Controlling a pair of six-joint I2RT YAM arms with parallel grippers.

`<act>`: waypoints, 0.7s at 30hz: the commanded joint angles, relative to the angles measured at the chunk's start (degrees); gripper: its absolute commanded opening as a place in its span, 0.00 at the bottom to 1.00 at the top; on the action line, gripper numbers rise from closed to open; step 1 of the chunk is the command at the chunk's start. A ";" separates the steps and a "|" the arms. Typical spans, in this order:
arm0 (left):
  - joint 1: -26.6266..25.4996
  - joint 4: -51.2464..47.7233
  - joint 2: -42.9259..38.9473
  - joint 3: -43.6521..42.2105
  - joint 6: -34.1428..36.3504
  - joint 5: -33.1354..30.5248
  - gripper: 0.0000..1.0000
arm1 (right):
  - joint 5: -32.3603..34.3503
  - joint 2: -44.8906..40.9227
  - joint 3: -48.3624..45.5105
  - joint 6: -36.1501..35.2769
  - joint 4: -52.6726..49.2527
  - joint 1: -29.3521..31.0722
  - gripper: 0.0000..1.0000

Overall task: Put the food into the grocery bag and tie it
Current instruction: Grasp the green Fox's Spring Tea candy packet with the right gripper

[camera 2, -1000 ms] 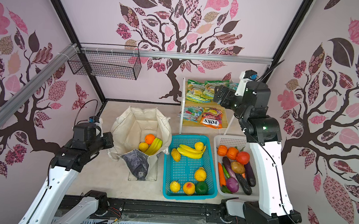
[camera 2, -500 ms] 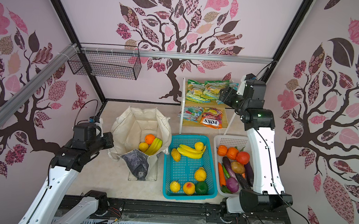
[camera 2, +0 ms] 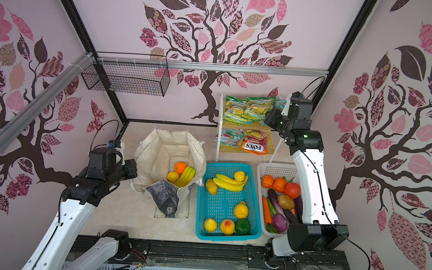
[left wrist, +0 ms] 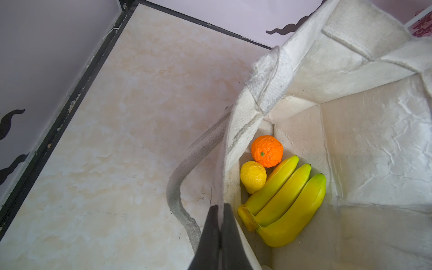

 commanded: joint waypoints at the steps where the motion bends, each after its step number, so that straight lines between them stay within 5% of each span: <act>1: 0.22 1.04 -0.28 -1.36 0.22 0.57 0.00 | -0.06 1.70 0.45 0.21 1.58 -0.19 0.46; 5: 0.19 0.88 -0.29 -1.37 0.31 0.88 0.00 | 0.81 1.71 0.35 -0.30 2.79 -0.29 0.39; 13: 0.19 1.17 -0.53 -1.45 0.39 1.10 0.00 | -1.08 0.98 0.52 0.83 4.10 -0.29 0.00; 21: 0.15 1.15 0.00 -1.43 0.49 1.93 0.00 | -5.50 3.77 12.24 0.10 -0.39 -0.24 0.00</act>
